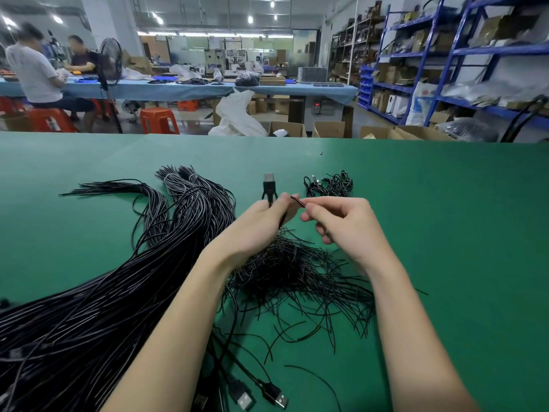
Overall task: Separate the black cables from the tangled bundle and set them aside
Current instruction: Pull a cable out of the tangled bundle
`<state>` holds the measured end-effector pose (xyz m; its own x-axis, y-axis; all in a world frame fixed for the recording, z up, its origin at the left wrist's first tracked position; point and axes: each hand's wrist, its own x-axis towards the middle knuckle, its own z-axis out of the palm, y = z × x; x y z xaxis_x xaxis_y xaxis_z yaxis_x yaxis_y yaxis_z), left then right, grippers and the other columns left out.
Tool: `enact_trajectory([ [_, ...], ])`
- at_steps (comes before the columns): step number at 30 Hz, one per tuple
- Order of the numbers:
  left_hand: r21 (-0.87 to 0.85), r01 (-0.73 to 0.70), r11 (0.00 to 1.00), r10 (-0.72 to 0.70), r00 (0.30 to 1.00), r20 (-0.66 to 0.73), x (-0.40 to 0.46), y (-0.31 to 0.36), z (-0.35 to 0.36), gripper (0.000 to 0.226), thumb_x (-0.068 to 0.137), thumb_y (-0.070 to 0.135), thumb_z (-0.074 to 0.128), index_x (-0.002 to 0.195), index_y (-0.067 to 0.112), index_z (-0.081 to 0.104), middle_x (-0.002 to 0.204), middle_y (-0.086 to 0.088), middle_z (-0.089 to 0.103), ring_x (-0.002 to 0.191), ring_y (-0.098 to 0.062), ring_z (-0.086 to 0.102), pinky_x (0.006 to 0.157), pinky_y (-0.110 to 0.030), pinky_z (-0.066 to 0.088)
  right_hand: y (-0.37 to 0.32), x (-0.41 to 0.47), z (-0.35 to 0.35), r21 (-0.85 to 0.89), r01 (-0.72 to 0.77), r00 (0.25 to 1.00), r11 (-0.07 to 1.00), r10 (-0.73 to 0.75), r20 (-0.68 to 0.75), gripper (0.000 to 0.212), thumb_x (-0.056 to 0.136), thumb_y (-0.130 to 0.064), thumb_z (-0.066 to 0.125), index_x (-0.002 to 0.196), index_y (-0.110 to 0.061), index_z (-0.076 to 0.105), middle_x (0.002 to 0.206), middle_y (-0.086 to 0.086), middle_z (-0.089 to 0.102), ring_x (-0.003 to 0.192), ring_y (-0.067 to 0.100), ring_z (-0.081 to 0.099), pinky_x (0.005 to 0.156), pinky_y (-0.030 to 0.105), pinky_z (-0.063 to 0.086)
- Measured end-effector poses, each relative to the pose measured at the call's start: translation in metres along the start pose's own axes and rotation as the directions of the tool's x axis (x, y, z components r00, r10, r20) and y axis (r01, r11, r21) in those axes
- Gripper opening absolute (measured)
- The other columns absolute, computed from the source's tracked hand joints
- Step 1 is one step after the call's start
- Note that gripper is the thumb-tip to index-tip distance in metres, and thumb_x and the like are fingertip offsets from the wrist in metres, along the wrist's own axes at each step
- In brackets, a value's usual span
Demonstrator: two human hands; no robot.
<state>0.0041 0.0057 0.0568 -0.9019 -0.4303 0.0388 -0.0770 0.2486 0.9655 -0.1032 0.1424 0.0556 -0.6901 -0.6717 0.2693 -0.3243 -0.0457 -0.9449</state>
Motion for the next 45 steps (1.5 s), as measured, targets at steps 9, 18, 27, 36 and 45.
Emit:
enact_trajectory([
  [9, -0.607, -0.042, 0.793, 0.12, 0.989, 0.089, -0.006, 0.009, 0.004, 0.049, 0.11, 0.032, 0.021, 0.133, 0.004, 0.055, 0.135, -0.012, 0.064, 0.127, -0.02, 0.061, 0.108, -0.03, 0.048, 0.027, -0.01, 0.01, 0.362, -0.351, 0.916, 0.864, 0.236, 0.324, 0.022, 0.083, -0.037, 0.073, 0.083, -0.017, 0.081, 0.077, -0.001, 0.072, 0.057, 0.006, 0.058, 0.053, 0.016, 0.05],
  [18, -0.116, -0.143, 0.983, 0.146, 0.989, 0.017, -0.01, 0.01, 0.012, 0.043, 0.111, 0.029, 0.033, 0.095, 0.009, 0.069, 0.087, -0.006, 0.078, 0.091, -0.022, 0.073, 0.091, -0.029, 0.055, 0.034, -0.011, 0.007, 0.074, -0.222, 0.956, 0.972, 0.202, 0.214, 0.017, 0.091, -0.032, 0.076, 0.099, -0.016, 0.076, 0.09, 0.007, 0.08, 0.083, 0.016, 0.075, 0.081, 0.03, 0.058],
  [27, 0.031, -0.116, 0.993, 0.112, 0.988, 0.107, -0.012, 0.011, 0.022, 0.039, 0.11, 0.033, 0.034, 0.076, 0.02, 0.045, 0.056, 0.014, 0.036, 0.052, -0.008, 0.036, 0.062, -0.022, 0.042, -0.001, -0.008, -0.021, 0.191, -0.081, 0.935, 0.978, 0.008, 0.355, 0.049, 0.09, -0.013, 0.068, 0.136, -0.024, 0.059, 0.133, -0.005, 0.067, 0.117, 0.009, 0.067, 0.101, 0.03, 0.055],
  [36, 0.089, -0.071, 0.993, 0.038, 0.945, 0.325, -0.017, 0.012, 0.026, 0.034, 0.109, 0.021, 0.033, 0.077, 0.015, 0.044, 0.057, 0.012, 0.038, 0.051, -0.01, 0.028, 0.059, -0.023, 0.037, 0.007, -0.003, 0.002, -0.034, 0.104, 0.984, 0.994, -0.097, 0.152, 0.031, 0.098, -0.035, 0.068, 0.076, -0.013, 0.064, 0.066, -0.003, 0.065, 0.054, 0.015, 0.058, 0.059, 0.024, 0.048],
  [45, -0.189, 0.049, 0.981, 0.033, 0.912, 0.41, -0.018, 0.014, 0.027, 0.038, 0.11, 0.022, 0.034, 0.074, 0.015, 0.045, 0.054, 0.01, 0.024, 0.046, -0.01, 0.026, 0.065, -0.027, 0.048, 0.017, -0.002, 0.01, 0.237, -0.1, 0.99, 0.966, 0.073, 0.122, 0.034, 0.096, -0.034, 0.069, 0.07, -0.021, 0.053, 0.06, -0.006, 0.049, 0.052, 0.013, 0.049, 0.047, 0.027, 0.049],
])
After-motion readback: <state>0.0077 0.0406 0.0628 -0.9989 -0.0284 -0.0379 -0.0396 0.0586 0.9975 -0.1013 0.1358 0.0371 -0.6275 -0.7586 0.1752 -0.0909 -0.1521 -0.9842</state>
